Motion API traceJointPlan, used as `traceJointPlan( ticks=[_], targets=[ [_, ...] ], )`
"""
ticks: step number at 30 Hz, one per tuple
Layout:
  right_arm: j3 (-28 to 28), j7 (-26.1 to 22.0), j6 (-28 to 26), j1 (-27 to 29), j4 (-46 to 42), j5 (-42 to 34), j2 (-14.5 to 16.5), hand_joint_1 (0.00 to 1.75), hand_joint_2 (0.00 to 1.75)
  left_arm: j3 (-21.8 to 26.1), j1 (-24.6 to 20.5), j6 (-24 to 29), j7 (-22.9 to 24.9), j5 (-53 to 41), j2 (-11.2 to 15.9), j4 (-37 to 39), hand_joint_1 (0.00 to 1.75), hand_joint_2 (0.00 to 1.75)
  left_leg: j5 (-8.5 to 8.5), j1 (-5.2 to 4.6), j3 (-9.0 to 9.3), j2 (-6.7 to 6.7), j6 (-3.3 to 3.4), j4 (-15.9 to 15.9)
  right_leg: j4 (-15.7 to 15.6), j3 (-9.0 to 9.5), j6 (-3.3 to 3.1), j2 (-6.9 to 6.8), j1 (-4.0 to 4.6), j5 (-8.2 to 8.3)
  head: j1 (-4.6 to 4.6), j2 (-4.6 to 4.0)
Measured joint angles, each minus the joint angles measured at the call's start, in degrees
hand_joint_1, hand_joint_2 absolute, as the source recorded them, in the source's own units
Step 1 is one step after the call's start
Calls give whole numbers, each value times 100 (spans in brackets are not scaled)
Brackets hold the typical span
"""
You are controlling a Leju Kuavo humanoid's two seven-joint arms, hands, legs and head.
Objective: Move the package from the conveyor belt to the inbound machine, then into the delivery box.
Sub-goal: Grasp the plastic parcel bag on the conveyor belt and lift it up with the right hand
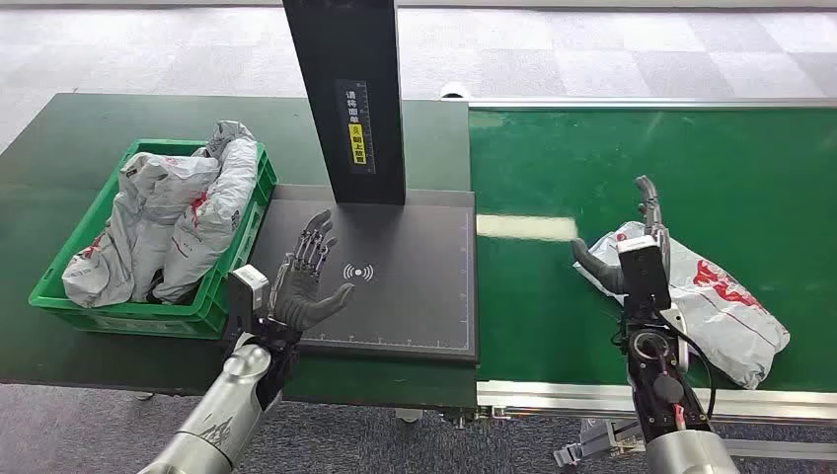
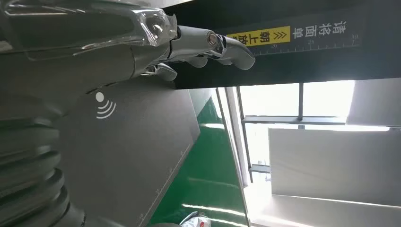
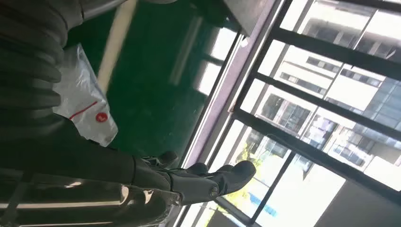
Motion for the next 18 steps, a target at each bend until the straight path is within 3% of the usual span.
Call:
traceJointPlan(
  ticks=[8, 18],
  targets=[
    [-442, 226, -414, -292, 477, 552, -400, 0, 175, 17, 138, 56, 9, -33, 32, -180, 0, 175, -1, -1, 1, 2, 1, 1, -1, 0, 2, 0, -1, 1, -2, 0],
    [-541, 302, -623, -396, 740, 798, -489, 0, 175, 27, 175, 56, 48, -35, 35, -293, 0, 175, 0, 0, 2, 2, 1, 0, 0, 0, 2, 1, 0, 1, -2, 0]
  ],
)
